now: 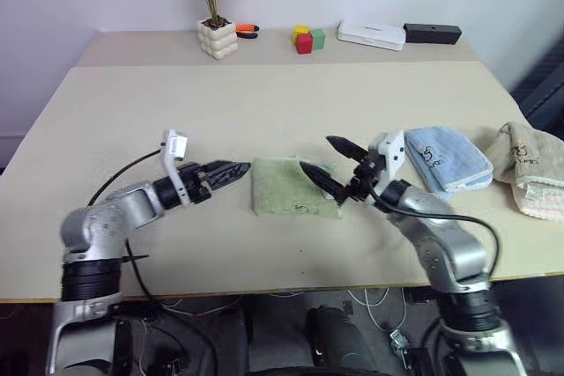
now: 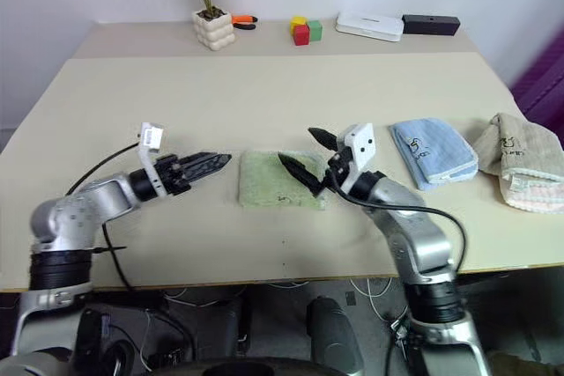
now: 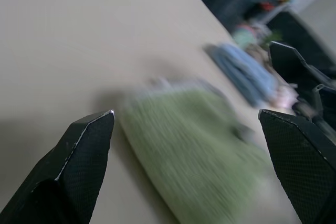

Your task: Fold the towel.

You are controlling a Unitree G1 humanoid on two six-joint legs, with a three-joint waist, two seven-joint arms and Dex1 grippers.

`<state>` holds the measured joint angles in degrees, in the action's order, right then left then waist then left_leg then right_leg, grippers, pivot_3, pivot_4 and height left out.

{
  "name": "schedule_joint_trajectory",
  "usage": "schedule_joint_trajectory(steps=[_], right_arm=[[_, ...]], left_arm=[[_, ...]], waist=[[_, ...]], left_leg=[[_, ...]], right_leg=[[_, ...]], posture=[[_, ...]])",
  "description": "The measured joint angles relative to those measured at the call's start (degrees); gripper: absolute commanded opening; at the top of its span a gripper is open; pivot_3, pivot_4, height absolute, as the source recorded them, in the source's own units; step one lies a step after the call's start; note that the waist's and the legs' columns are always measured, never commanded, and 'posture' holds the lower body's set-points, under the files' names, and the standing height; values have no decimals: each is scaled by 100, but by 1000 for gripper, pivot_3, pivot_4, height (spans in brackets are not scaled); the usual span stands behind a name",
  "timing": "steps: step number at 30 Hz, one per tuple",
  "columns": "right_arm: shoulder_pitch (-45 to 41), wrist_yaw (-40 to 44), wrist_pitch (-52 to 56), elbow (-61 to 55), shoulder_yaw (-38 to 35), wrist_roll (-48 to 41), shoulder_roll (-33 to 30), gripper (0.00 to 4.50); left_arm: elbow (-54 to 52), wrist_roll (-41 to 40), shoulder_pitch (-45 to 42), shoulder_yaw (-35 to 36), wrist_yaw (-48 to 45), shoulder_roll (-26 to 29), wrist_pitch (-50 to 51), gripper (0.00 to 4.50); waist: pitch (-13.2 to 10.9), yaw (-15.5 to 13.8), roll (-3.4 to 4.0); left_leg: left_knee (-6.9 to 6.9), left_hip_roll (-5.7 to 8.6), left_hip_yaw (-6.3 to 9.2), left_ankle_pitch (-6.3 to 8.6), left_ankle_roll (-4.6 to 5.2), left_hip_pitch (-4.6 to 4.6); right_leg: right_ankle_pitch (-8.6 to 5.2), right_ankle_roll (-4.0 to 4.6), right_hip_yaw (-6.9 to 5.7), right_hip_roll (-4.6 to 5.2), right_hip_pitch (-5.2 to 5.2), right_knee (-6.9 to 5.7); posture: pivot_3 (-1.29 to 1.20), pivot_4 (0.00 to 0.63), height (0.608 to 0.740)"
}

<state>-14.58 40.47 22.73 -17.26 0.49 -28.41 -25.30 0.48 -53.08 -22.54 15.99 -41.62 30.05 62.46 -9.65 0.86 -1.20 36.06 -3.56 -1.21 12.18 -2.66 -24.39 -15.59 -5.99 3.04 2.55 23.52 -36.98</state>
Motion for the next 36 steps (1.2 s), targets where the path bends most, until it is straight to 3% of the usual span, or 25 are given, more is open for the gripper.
schedule_joint_trajectory(steps=[3,6,13,36], right_arm=[[92,427,-66,-94,-153,-2,-512,4455],[111,620,-103,-102,-157,-5,-628,4455],[116,490,-119,-192,-75,2,-449,4455],[86,206,-124,-331,-75,128,-448,4455]], left_arm=[[244,-205,-51,175,-54,247,383,4490],[642,-232,-106,136,-39,283,784,4490],[1493,-772,-619,296,109,-284,2064,4490],[2740,69,-1388,-279,-219,-710,1818,4490]], waist=[[0,-14,0],[0,-4,0],[0,-13,-2],[0,-36,-3]], left_leg=[[1,1,0,0,0,1],[-1,1,0,0,0,1],[3,4,0,0,0,-2],[6,9,1,0,-1,0]], right_leg=[[-5,7,0,1,-2,2],[-5,6,1,0,0,1],[-4,2,0,2,0,-1],[-5,4,-1,7,-6,0]], posture=[[0,150,740],[0,150,740],[0,150,740],[0,150,740]])
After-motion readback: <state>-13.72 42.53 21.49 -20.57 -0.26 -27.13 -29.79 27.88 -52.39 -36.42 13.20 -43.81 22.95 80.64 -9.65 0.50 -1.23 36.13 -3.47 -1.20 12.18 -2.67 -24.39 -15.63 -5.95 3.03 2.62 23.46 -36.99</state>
